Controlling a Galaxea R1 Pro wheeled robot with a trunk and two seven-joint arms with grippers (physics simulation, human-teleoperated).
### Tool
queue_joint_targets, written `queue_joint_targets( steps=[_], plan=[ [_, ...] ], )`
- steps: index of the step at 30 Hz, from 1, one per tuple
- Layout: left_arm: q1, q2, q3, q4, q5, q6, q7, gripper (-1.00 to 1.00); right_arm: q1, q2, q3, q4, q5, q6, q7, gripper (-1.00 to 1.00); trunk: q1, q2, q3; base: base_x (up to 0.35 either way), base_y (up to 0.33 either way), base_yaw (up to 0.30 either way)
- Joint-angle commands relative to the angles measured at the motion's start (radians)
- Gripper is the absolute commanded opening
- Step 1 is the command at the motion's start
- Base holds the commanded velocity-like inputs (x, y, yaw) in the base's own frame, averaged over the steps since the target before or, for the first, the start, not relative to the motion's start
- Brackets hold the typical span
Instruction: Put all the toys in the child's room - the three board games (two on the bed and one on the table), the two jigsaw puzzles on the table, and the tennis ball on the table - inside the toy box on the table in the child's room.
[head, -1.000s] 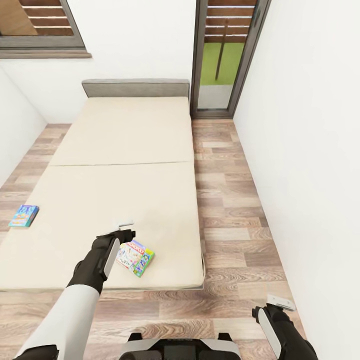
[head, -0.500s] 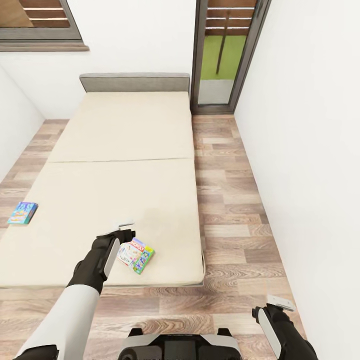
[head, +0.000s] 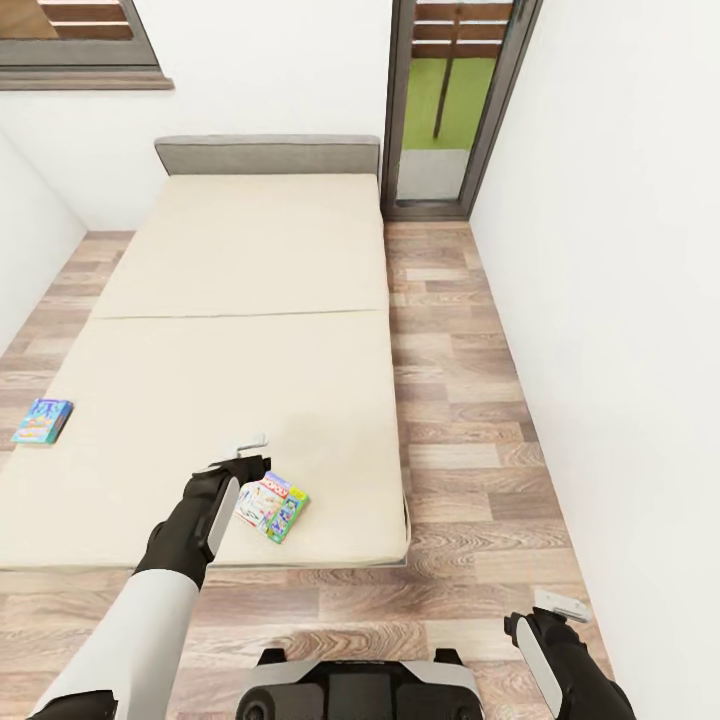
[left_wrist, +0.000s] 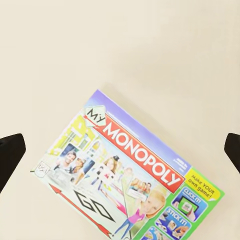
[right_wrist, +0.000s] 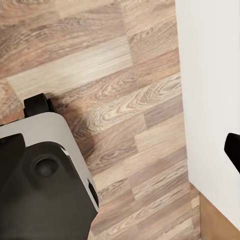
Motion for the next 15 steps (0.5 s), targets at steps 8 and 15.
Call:
queue_joint_targets(
  steps=[8,15],
  plan=[
    [0.000,0.000,0.002,-0.001,-0.001,0.001,0.000,1.00,0.000,0.000,0.003,-0.001,-0.011,-0.034,-0.008,1.00,0.001,-0.002,-0.003,0.042,0.000,0.000],
    [0.000,0.000,0.002,-0.001,-0.001,0.001,0.000,1.00,0.000,0.000,0.003,-0.001,-0.011,-0.039,-0.008,1.00,0.001,-0.002,-0.003,0.172,0.000,0.000]
  ],
)
